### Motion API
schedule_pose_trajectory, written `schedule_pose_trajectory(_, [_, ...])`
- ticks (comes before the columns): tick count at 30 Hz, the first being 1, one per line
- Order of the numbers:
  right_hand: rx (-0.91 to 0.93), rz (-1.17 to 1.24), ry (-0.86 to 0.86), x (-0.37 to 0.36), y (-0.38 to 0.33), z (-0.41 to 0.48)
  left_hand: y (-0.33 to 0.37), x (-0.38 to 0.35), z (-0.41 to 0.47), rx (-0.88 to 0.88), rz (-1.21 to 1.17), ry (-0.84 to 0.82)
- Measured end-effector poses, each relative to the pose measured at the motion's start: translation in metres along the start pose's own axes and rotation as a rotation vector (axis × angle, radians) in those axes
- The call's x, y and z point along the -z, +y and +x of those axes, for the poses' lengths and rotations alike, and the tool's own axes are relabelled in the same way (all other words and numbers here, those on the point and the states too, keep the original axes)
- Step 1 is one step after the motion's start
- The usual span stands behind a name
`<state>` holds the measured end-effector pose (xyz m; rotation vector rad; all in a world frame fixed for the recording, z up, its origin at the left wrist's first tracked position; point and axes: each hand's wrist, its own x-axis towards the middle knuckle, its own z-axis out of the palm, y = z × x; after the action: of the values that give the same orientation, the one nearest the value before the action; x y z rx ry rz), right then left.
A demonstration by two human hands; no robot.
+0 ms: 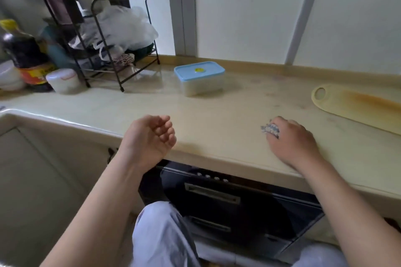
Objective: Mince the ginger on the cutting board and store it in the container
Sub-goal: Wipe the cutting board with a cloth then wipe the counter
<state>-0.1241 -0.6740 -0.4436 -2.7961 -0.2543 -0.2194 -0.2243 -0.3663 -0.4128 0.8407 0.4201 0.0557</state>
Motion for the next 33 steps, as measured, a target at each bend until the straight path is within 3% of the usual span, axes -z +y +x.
schedule_pose_trajectory(6, [0.089, 0.051, -0.021, -0.022, -0.062, 0.022, -0.045, 0.074, -0.030, 0.249, -0.154, 0.125])
schedule_pose_trajectory(10, [0.252, 0.093, -0.088, -0.045, -0.129, 0.014, -0.070, 0.070, -0.018, 0.403, -0.192, 0.084])
schedule_pose_trajectory(15, [0.461, 0.137, -0.191, -0.053, -0.185, -0.015, -0.062, 0.049, -0.004, 0.418, -0.242, -0.011])
schedule_pose_trajectory(20, [0.666, 0.171, -0.367, -0.037, -0.191, -0.039, -0.058, 0.043, -0.002, 0.331, -0.360, -0.091])
schedule_pose_trajectory(23, [0.565, 0.325, -0.220, -0.024, -0.169, -0.022, -0.058, 0.038, 0.001, 0.334, -0.373, -0.052])
schedule_pose_trajectory(28, [0.114, 0.254, 0.087, 0.005, -0.068, 0.049, -0.061, 0.042, 0.006, 0.324, -0.343, 0.031])
schedule_pose_trajectory(31, [-0.123, 0.116, 0.067, 0.014, -0.004, 0.072, -0.064, 0.045, 0.008, 0.344, -0.316, 0.052])
schedule_pose_trajectory(33, [-0.143, 0.044, 0.004, 0.005, 0.004, 0.076, -0.067, 0.045, 0.010, 0.349, -0.289, 0.065])
